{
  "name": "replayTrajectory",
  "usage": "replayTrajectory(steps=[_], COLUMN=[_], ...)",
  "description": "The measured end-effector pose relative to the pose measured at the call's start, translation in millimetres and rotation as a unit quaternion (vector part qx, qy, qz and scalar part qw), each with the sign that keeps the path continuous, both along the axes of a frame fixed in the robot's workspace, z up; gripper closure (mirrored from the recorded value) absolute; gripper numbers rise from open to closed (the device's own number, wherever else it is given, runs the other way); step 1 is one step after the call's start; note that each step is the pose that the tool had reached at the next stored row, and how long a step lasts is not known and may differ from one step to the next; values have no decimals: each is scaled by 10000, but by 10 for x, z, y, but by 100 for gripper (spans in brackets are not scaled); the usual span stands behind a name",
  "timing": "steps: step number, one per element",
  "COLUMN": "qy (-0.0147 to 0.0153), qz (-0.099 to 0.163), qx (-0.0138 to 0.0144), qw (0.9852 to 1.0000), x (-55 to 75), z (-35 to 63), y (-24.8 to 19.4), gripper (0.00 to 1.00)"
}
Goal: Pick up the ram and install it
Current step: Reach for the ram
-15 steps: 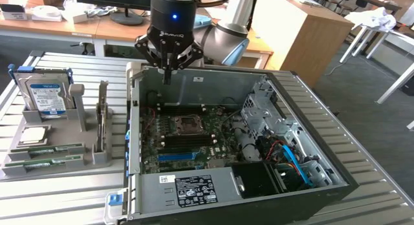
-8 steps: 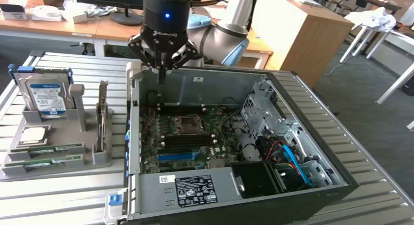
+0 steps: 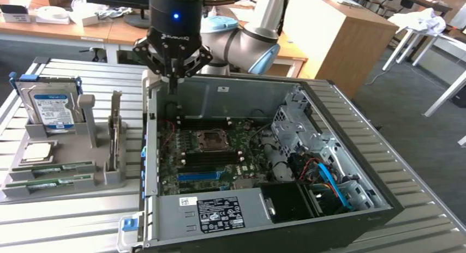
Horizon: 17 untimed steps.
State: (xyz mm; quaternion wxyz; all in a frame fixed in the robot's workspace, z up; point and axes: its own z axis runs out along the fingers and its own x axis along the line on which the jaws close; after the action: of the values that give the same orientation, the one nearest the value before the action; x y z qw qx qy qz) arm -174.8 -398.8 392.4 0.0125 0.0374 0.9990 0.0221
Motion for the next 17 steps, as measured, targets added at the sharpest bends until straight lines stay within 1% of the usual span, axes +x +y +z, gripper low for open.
replayTrajectory(steps=[17], qy=[3], qz=[0], qx=[0], qw=[10000], x=[-277], z=[-11], y=[0], gripper=[90])
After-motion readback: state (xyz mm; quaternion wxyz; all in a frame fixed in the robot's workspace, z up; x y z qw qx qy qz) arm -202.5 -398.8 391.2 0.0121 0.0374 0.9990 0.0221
